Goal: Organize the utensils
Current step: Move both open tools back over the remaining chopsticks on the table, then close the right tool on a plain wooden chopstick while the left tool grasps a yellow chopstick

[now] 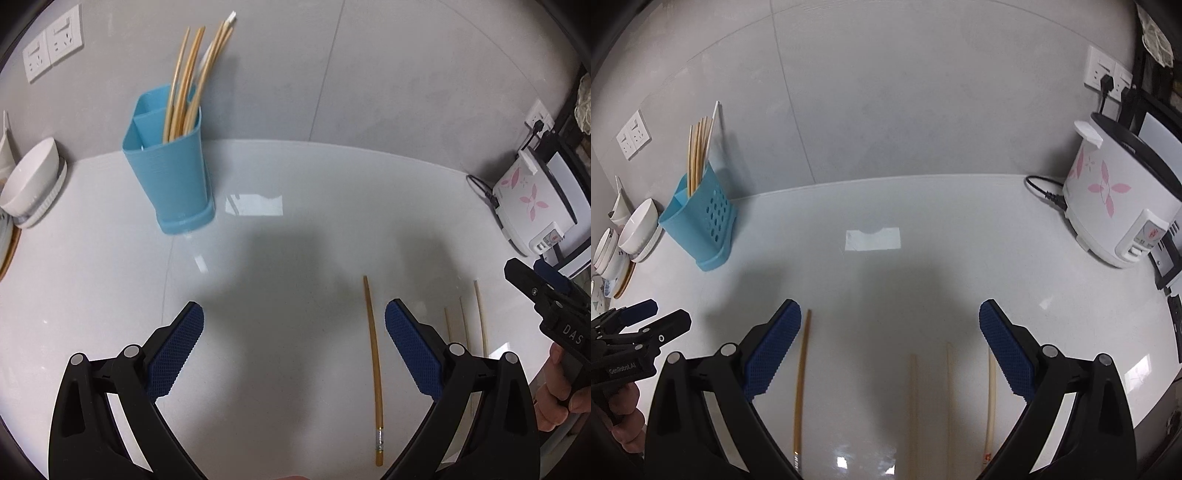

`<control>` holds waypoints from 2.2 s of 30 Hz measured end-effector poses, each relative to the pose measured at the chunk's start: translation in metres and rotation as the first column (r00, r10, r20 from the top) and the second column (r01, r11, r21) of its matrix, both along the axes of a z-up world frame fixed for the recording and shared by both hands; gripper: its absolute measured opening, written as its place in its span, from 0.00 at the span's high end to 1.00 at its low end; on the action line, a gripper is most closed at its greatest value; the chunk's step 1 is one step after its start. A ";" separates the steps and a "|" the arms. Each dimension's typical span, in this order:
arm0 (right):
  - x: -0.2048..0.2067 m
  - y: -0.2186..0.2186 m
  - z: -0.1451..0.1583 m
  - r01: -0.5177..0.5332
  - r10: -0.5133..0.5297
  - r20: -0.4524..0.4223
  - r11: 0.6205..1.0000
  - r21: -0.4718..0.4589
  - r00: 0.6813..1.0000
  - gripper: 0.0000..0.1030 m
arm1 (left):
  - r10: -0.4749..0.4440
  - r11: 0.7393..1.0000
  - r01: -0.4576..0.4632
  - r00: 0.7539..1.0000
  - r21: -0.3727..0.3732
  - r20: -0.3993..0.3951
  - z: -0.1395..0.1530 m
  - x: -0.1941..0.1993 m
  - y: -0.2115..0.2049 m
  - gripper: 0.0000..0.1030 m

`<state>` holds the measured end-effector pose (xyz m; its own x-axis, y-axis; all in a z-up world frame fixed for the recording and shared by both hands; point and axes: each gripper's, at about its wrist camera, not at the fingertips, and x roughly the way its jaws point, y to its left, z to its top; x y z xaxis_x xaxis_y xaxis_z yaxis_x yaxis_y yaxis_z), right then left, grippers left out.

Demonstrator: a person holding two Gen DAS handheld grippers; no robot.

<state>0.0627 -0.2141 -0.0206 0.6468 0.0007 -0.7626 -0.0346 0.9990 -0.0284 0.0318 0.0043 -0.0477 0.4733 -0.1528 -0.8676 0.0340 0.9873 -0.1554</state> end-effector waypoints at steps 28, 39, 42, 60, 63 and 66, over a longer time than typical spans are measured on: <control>-0.034 -0.052 -0.091 0.022 -0.041 -0.381 0.998 -0.054 0.924 0.44 | -0.073 0.997 0.076 0.958 0.002 -0.277 -0.091 -0.034 -0.084 0.13; -0.017 -0.046 -0.109 -0.004 -0.033 -0.514 0.997 -0.071 0.857 0.68 | -0.039 0.998 0.054 0.922 0.029 -0.385 -0.102 -0.029 -0.092 0.42; -0.011 -0.046 -0.112 -0.003 -0.040 -0.533 0.997 -0.080 0.845 0.70 | -0.027 0.996 0.057 0.919 0.064 -0.393 -0.100 -0.027 -0.095 0.59; 0.013 -0.036 -0.126 -0.020 -0.049 -0.588 0.994 -0.110 0.808 0.97 | -0.029 0.999 0.035 0.903 0.007 -0.428 -0.092 -0.022 -0.078 0.94; 0.013 -0.035 -0.128 -0.021 -0.048 -0.582 0.993 -0.113 0.812 0.97 | -0.035 0.999 0.041 0.906 0.004 -0.422 -0.086 -0.022 -0.075 0.94; 0.014 -0.032 -0.126 -0.018 -0.049 -0.570 0.994 -0.112 0.820 0.97 | -0.040 0.999 0.042 0.909 -0.004 -0.415 -0.081 -0.022 -0.072 0.94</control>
